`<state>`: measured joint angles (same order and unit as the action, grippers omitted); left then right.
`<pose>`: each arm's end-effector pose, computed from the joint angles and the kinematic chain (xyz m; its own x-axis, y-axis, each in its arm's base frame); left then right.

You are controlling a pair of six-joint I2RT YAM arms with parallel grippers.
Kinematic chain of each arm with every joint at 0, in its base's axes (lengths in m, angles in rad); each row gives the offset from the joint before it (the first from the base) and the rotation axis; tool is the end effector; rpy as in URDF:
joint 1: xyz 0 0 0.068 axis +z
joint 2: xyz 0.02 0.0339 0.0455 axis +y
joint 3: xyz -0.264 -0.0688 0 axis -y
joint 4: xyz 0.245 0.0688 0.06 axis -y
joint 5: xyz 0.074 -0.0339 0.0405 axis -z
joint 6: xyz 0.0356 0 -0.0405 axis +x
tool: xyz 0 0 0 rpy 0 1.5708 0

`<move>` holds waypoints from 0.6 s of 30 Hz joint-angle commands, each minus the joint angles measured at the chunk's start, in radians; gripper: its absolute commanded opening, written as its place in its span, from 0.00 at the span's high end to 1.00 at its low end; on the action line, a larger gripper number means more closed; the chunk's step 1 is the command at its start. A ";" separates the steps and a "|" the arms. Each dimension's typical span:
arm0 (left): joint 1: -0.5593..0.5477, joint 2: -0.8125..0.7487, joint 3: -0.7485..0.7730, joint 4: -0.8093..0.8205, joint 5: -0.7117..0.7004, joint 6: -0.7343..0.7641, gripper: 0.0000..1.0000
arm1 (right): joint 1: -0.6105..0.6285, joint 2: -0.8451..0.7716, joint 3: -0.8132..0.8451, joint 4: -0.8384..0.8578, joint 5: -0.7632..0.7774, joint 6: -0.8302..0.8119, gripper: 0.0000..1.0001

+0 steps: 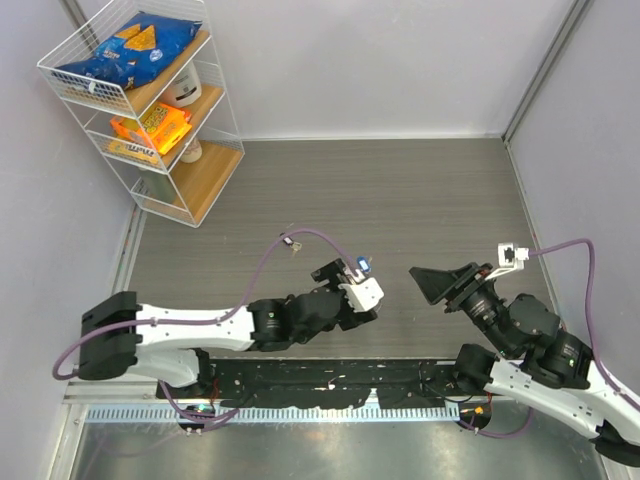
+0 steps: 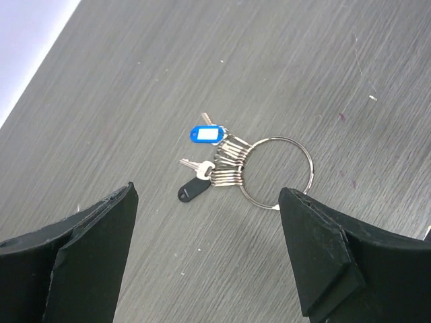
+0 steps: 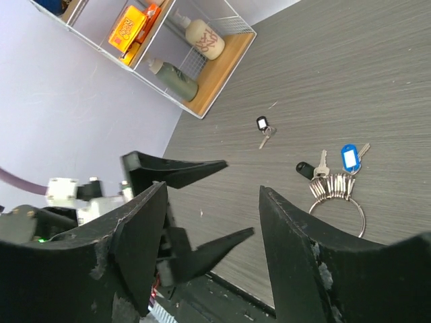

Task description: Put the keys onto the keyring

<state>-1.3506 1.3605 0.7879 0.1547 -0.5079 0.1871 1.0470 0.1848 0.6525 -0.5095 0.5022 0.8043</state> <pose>0.0823 -0.2884 0.2467 0.0534 0.5053 -0.8613 0.7589 0.5400 0.3639 0.0435 0.0410 0.3216 -0.3880 0.5907 -0.7075 -0.3446 0.6190 0.7058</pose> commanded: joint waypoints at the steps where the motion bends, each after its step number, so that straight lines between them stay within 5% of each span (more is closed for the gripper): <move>1: 0.001 -0.116 -0.055 0.007 -0.055 -0.058 0.08 | 0.001 0.068 0.045 0.016 0.042 -0.036 0.37; 13: 0.008 -0.447 -0.157 -0.093 -0.052 -0.150 0.08 | -0.013 0.476 0.159 0.058 0.035 -0.243 0.51; 18: 0.028 -0.606 -0.237 -0.104 -0.032 -0.181 0.08 | -0.117 0.697 0.194 0.123 -0.170 -0.293 0.53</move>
<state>-1.3392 0.8547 0.5991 0.0578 -0.5484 0.0555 0.9985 0.7708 0.7994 -0.4706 0.4744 0.5850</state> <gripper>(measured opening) 0.923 0.472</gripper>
